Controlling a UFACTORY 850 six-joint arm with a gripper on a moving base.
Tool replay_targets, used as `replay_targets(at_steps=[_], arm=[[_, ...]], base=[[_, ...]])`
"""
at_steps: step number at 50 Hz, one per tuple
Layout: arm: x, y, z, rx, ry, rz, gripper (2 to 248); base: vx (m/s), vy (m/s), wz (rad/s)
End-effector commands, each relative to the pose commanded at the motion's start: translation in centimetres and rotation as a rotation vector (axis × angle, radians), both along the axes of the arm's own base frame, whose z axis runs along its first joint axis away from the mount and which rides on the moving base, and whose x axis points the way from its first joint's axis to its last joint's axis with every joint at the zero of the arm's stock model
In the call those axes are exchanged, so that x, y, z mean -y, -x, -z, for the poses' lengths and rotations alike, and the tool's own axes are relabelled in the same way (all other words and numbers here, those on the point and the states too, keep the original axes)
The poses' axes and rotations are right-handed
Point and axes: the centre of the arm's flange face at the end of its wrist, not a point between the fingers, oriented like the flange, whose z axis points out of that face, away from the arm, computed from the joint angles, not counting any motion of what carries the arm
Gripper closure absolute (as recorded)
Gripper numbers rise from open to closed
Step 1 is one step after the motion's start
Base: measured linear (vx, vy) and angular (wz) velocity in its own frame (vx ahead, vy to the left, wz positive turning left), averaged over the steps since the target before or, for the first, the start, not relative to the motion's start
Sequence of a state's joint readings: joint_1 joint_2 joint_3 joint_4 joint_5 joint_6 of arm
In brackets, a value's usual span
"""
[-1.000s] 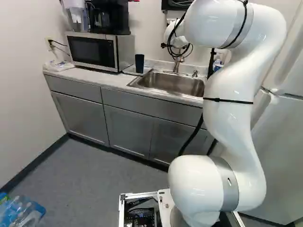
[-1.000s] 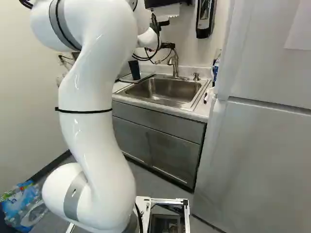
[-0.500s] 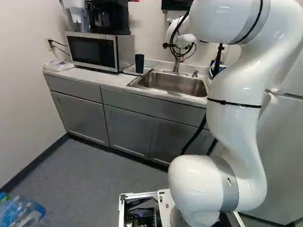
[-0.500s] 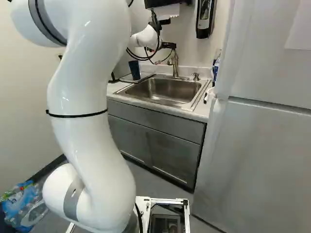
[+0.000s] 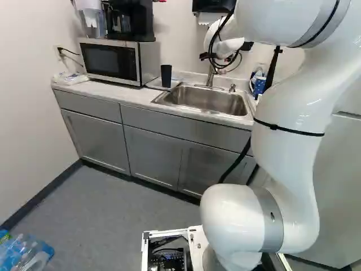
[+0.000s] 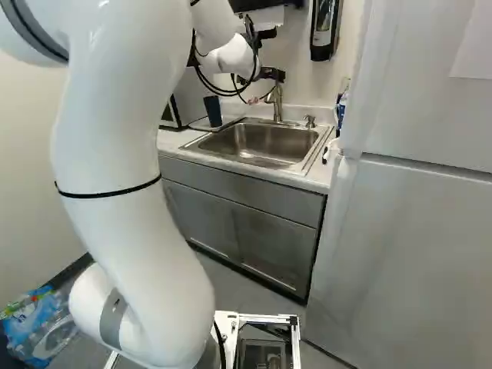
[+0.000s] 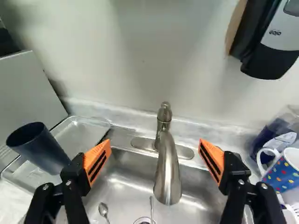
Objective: Rinse the cup and place it in the tray
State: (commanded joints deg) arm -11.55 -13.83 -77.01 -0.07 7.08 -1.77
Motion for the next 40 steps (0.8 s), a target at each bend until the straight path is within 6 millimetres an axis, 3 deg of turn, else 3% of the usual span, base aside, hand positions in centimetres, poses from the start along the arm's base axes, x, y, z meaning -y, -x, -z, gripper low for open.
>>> replay_targets(at_steps=[40], arm=[[0.2, 8.7, 2.6, -0.376, -0.084, 0.036, 3]], base=[[0.000, 0.000, 0.000]])
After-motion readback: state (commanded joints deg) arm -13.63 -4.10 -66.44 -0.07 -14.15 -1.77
